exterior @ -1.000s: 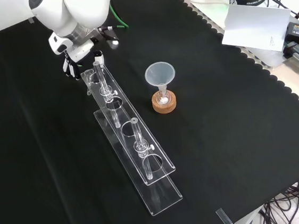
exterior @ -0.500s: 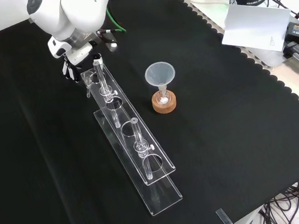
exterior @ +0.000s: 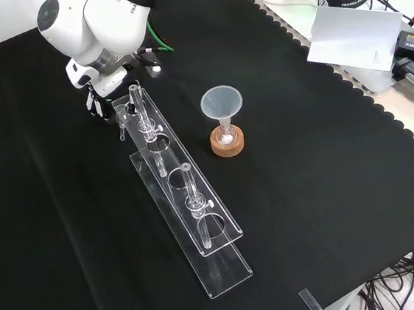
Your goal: Put the weighing funnel back on the table.
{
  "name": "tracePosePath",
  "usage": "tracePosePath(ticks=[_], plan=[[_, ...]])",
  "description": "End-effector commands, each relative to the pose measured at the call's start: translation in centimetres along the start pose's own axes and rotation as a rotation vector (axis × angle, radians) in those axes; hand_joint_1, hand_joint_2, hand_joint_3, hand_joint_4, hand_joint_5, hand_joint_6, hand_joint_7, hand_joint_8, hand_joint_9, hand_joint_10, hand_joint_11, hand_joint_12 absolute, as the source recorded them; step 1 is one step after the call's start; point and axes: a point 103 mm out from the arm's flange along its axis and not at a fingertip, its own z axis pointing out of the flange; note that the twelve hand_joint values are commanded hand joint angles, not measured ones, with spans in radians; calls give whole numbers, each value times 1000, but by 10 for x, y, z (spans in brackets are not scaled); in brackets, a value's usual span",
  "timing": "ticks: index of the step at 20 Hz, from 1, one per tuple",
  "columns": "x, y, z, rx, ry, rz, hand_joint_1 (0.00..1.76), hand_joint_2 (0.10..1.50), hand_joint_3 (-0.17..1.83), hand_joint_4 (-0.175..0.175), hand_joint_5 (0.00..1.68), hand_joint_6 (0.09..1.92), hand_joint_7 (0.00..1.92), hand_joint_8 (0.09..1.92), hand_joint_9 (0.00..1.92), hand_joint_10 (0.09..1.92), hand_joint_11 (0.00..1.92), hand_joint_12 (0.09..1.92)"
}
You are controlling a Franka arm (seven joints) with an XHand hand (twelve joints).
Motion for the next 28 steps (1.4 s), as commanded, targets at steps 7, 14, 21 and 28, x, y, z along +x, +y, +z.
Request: tracePosePath(ticks=[7,14,21,28], plan=[[-1,0,1,-17,0,13,1113,751,486,175,1264,619,596,678,1088,172,1025,897],[-8,-7,-4,-34,25,6,1071,965,147,175,1135,760,549,713,1062,171,989,930],[-8,-13,-4,-25,18,4,997,930,17,34,976,588,509,700,1018,184,949,938],[-8,-13,-2,-3,13,7,989,915,11,24,920,565,476,688,991,178,924,940]])
